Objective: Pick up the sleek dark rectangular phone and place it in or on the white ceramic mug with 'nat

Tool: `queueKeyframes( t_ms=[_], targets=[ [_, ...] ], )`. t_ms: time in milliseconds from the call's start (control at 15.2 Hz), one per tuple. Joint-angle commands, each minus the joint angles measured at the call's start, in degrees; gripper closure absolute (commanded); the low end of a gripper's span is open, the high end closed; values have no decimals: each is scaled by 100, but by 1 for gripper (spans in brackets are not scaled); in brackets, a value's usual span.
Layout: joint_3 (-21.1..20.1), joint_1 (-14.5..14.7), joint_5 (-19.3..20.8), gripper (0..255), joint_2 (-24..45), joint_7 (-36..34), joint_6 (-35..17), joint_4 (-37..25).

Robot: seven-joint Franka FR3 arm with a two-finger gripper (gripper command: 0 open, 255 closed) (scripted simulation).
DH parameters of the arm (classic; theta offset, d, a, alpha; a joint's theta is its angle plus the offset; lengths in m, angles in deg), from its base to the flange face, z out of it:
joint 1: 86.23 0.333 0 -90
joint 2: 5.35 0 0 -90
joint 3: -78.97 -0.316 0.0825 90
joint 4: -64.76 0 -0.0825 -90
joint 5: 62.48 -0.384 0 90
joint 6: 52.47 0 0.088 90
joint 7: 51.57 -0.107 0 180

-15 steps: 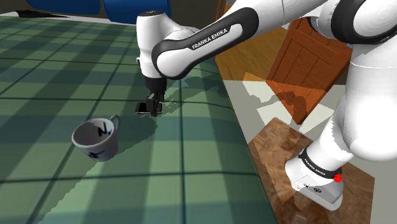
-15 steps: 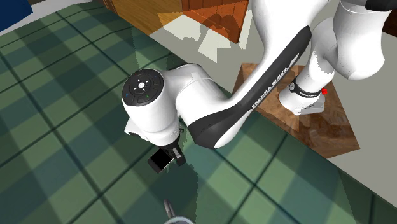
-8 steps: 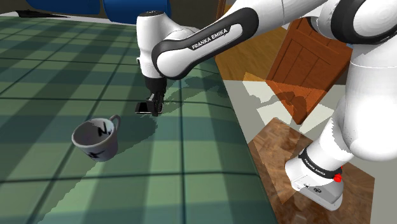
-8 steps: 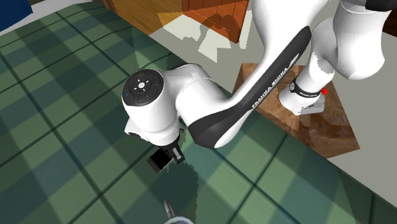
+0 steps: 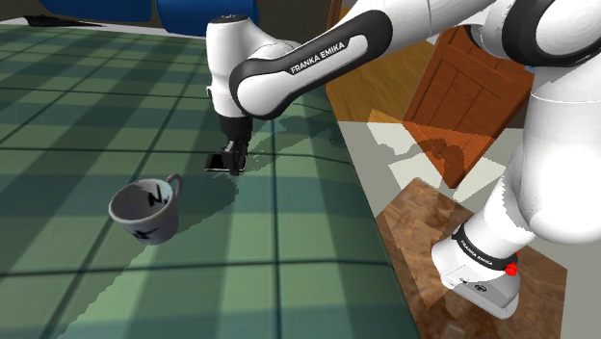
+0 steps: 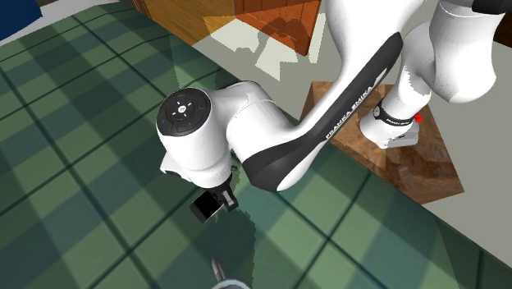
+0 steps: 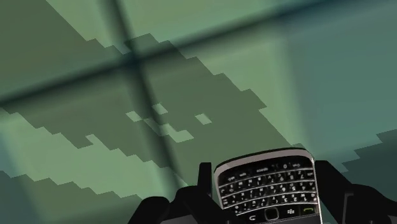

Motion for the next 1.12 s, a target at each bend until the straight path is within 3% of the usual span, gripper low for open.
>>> queueKeyframes(
  t_ms=[0, 1056],
  targets=[
    [-8, -9, -18, 255, -56, 14, 93, -40],
    [-73, -34, -157, 255, -480, 95, 1146, -683]
  ],
)
